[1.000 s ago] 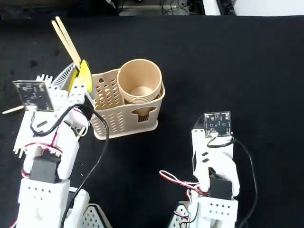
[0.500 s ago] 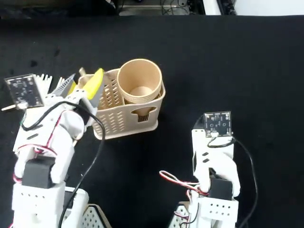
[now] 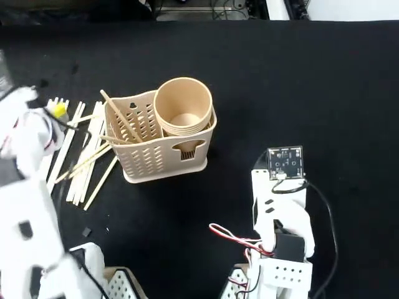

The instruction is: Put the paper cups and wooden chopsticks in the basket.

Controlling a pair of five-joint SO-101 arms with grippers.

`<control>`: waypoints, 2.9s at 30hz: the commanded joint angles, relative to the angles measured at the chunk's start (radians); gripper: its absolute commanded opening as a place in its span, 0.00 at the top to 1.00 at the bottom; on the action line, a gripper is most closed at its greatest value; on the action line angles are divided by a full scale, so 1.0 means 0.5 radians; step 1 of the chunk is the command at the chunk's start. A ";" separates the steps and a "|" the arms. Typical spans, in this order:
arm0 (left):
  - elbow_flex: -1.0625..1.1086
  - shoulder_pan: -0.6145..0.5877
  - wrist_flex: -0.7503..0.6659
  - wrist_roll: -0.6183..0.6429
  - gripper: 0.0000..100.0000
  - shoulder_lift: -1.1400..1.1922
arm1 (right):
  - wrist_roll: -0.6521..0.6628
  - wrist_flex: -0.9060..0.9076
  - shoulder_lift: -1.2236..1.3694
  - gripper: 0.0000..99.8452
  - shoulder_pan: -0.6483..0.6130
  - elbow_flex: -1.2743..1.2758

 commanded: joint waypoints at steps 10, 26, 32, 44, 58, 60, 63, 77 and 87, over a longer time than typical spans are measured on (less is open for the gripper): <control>-0.695 -0.023 -0.092 -0.991 0.75 1.648 | 0.000 -0.025 -0.130 0.98 -0.015 -0.008; -1.490 0.075 -0.086 -1.169 0.76 2.762 | 0.000 -0.025 -0.130 0.98 -0.015 -0.008; -1.499 0.060 -0.089 -1.175 0.87 2.848 | 0.000 -0.025 -0.130 0.98 -0.015 -0.008; -1.502 0.081 0.028 -1.169 0.97 2.842 | 0.000 -0.025 -0.130 0.98 -0.015 -0.008; -1.588 0.121 0.334 -1.163 0.97 2.805 | 0.000 -0.021 -0.130 0.98 -0.015 -0.008; -1.646 0.133 0.427 -1.160 0.97 2.743 | 0.000 -0.021 -0.130 0.98 -0.015 -0.008; -1.732 0.173 0.577 -1.074 0.97 2.596 | 0.000 -0.021 -0.130 0.98 -0.015 -0.008; -1.766 0.293 0.964 -0.878 0.97 1.587 | 0.000 -0.021 -0.130 0.98 -0.015 -0.008; -1.656 0.305 0.783 -0.568 0.97 0.779 | 0.000 -0.021 -0.130 0.98 -0.015 -0.008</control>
